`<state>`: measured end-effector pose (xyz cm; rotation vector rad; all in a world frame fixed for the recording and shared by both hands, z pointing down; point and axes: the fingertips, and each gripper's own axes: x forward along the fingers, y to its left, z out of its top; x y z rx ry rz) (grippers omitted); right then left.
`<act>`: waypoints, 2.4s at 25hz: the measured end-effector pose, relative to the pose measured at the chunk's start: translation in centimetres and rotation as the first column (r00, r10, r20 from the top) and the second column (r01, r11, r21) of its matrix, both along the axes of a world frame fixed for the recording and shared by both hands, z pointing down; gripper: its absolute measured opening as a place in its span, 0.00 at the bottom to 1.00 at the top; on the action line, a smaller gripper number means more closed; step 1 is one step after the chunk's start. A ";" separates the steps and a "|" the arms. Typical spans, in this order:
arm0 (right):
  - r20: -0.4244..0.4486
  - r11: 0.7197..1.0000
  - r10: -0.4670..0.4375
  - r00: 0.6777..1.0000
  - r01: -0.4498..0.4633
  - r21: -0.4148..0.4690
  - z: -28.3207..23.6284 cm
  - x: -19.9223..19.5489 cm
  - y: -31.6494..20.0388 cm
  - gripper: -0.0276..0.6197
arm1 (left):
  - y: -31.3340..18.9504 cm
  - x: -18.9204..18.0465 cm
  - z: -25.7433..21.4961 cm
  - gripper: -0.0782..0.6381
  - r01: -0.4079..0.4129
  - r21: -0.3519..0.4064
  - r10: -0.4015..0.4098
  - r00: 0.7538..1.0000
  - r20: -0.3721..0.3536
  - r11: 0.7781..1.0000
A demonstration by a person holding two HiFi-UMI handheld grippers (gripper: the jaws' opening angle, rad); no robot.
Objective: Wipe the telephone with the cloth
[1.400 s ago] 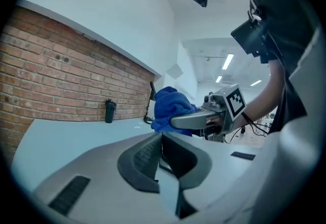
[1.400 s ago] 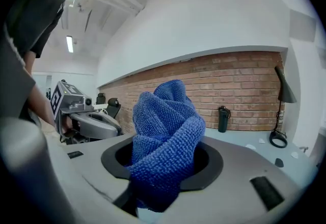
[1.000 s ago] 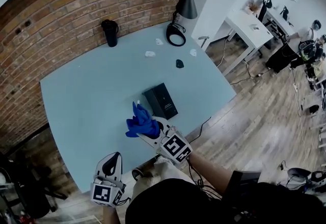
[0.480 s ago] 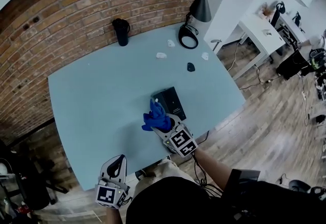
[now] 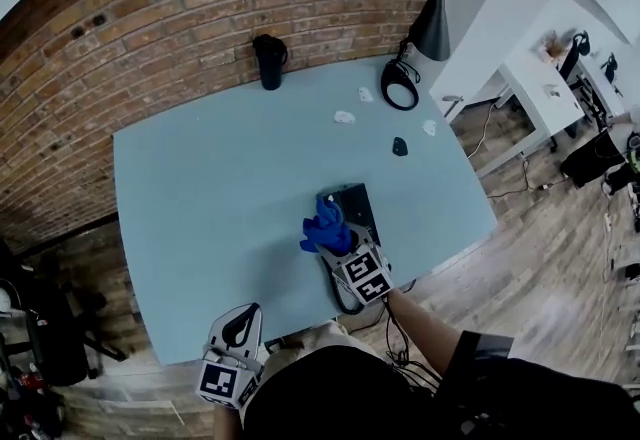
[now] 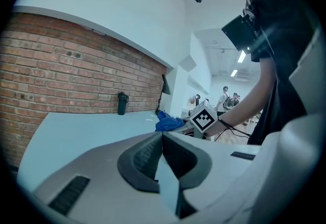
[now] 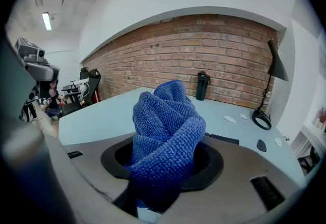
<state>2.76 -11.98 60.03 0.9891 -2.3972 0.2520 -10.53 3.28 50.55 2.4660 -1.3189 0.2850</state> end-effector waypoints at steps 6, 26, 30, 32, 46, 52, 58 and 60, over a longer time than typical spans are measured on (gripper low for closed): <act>-0.058 0.999 0.047 0.997 -0.046 0.021 -0.3 1.0 -3.9 0.37 | -0.2 -1.2 -0.1 0.11 0.059 -0.001 -0.059 0.998 0.001 0.998; -0.086 0.996 0.084 0.993 -0.085 -0.010 2.7 3.3 -10.9 0.37 | -0.2 -0.2 0.8 0.11 0.078 -0.021 -0.077 0.997 0.020 0.997; -0.071 0.995 0.091 0.993 -0.094 -0.030 2.9 3.4 -10.9 0.38 | -0.5 0.5 0.7 0.11 0.047 -0.018 -0.047 0.999 0.025 0.999; -0.061 0.994 0.102 0.993 -0.104 -0.037 2.9 3.5 -10.8 0.38 | -0.7 0.7 0.7 0.11 0.038 -0.016 -0.037 0.999 0.020 0.999; -0.001 0.988 0.154 0.988 -0.154 -0.027 3.2 4.2 -9.8 0.38 | -1.8 0.1 0.1 0.11 0.000 -0.005 0.000 1.000 0.016 1.000; 0.024 0.987 0.155 0.988 -0.154 -0.036 3.5 4.4 -8.9 0.37 | -1.7 0.0 0.4 0.11 -0.004 0.002 0.004 1.000 0.016 1.000; 0.033 0.986 0.161 0.986 -0.159 -0.050 4.2 4.5 -7.9 0.37 | -1.6 -0.3 0.5 0.11 0.000 0.000 0.000 1.000 0.007 1.000; 0.027 0.986 0.158 0.987 -0.156 -0.052 4.5 4.5 -7.3 0.37 | -1.4 -0.2 0.7 0.11 -0.006 0.001 0.006 1.000 0.013 1.000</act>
